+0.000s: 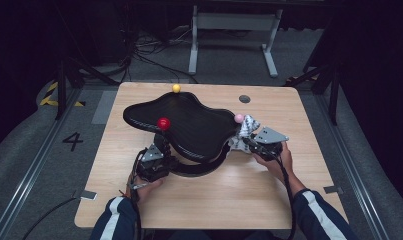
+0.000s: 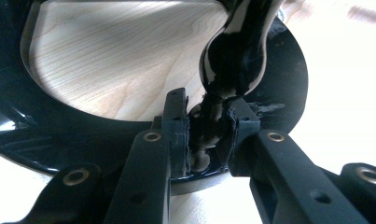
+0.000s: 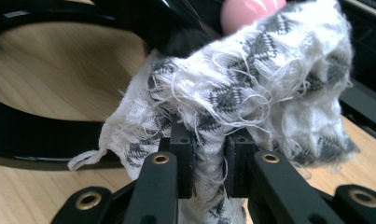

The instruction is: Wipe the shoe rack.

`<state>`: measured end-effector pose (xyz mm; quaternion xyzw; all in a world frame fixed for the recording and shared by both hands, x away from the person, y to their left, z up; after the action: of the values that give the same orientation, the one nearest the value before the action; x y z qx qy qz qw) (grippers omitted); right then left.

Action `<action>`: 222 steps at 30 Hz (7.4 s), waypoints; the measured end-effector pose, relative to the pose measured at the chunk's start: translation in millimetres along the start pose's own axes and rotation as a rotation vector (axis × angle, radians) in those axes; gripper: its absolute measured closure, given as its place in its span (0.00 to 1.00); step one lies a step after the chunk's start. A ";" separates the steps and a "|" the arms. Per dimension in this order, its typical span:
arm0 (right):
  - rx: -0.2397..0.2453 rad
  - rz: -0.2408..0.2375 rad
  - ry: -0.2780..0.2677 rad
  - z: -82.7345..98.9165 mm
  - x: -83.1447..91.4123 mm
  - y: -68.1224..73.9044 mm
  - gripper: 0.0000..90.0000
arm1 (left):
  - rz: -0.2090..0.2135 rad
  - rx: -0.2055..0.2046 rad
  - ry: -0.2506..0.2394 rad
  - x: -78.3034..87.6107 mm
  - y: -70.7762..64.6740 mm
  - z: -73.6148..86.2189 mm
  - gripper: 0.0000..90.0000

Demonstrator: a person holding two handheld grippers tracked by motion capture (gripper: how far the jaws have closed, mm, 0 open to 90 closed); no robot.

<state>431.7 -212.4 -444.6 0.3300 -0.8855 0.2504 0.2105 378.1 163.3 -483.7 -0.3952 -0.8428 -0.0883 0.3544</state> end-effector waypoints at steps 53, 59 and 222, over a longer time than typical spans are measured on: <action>0.143 -0.138 -0.149 -39.6 31.5 21.1 0.86 | -0.027 -0.034 0.001 -0.8 -1.8 -0.6 0.83; 0.067 -0.100 -0.054 -26.0 11.3 4.0 0.86 | -0.023 -0.039 0.001 -0.9 -1.2 -1.0 0.83; 0.034 -0.010 0.098 -29.8 -29.9 -23.4 0.85 | -0.015 -0.039 0.000 -0.9 -0.9 -1.0 0.82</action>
<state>474.8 -196.1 -430.1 0.3251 -0.8681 0.2804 0.2493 378.3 161.7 -483.5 -0.3959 -0.8439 -0.1073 0.3458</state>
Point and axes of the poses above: each handheld gripper's, and its own axes: x roughly backward along the jaws, z roughly out of its underside, y roughly to its left, the point moved 1 cm from there along -x, roughly forward along the jaws, and after that the axes turned 7 degrees about y, right-handed, at the moved point
